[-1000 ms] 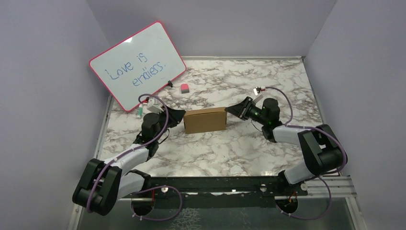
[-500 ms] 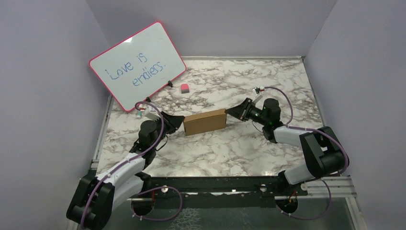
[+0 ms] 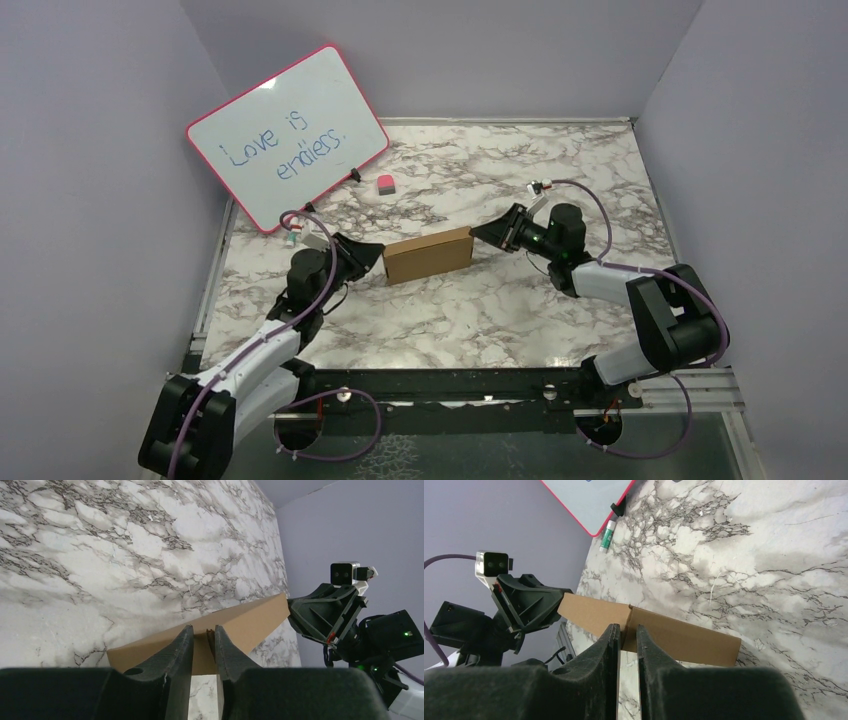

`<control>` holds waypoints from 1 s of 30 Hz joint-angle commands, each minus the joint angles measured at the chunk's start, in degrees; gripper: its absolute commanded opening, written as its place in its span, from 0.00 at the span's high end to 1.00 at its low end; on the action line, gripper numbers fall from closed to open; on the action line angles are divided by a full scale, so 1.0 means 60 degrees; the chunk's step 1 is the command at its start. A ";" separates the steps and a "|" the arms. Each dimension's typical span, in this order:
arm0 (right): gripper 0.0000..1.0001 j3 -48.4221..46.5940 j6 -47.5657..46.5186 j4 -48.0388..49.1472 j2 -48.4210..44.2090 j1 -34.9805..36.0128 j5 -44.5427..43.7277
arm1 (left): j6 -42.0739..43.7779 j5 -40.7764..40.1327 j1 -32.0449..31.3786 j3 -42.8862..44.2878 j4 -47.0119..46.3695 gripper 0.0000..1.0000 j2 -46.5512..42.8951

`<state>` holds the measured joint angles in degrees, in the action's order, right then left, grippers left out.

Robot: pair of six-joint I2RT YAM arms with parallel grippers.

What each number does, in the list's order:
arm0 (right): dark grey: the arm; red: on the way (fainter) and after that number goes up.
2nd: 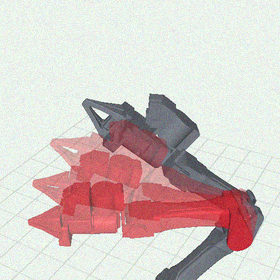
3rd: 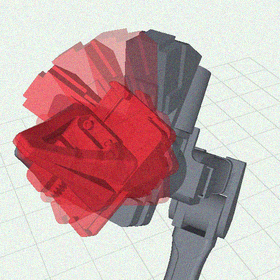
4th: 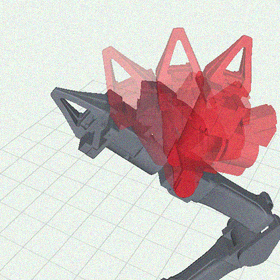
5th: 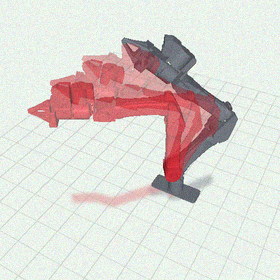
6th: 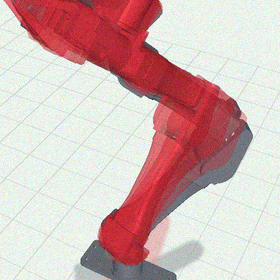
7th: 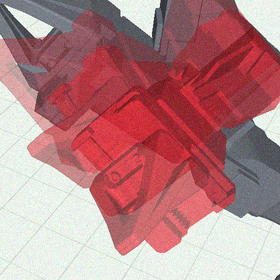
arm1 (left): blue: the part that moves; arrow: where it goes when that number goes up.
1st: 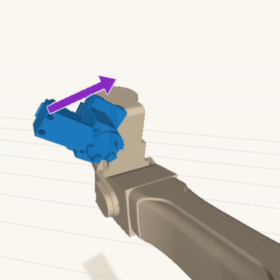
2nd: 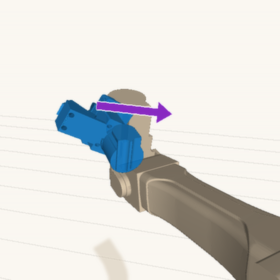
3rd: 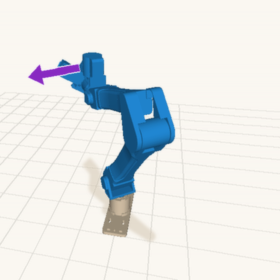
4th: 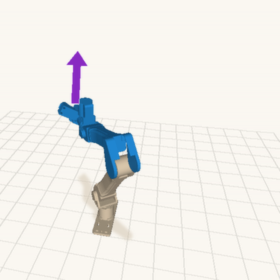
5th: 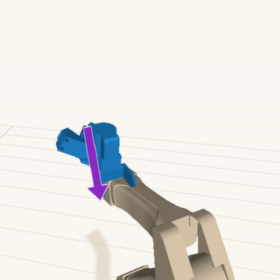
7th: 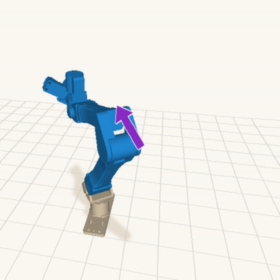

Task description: Fold the paper box

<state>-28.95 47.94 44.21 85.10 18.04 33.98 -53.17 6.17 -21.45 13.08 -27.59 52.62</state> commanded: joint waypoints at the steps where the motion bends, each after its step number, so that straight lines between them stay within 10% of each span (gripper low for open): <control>1: 0.80 0.0131 -0.0354 -0.1842 0.0369 -0.0048 -0.0169 | -0.0748 0.1101 0.0410 -0.0097 0.1315 0.75 0.0019; 18: 0.80 0.0076 -0.0221 -0.1675 0.0416 -0.0026 -0.0104 | -0.1938 0.2412 0.0983 -0.0265 0.0777 0.46 -0.0916; 30: 0.80 0.0165 -0.0221 -0.1641 0.0388 -0.0030 -0.0122 | -0.1569 0.2365 0.0983 -0.0791 0.0192 0.69 0.0369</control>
<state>-29.63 48.56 43.16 85.23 18.02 34.00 -64.18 20.23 -15.62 11.44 -26.70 52.56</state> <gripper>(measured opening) 0.200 0.376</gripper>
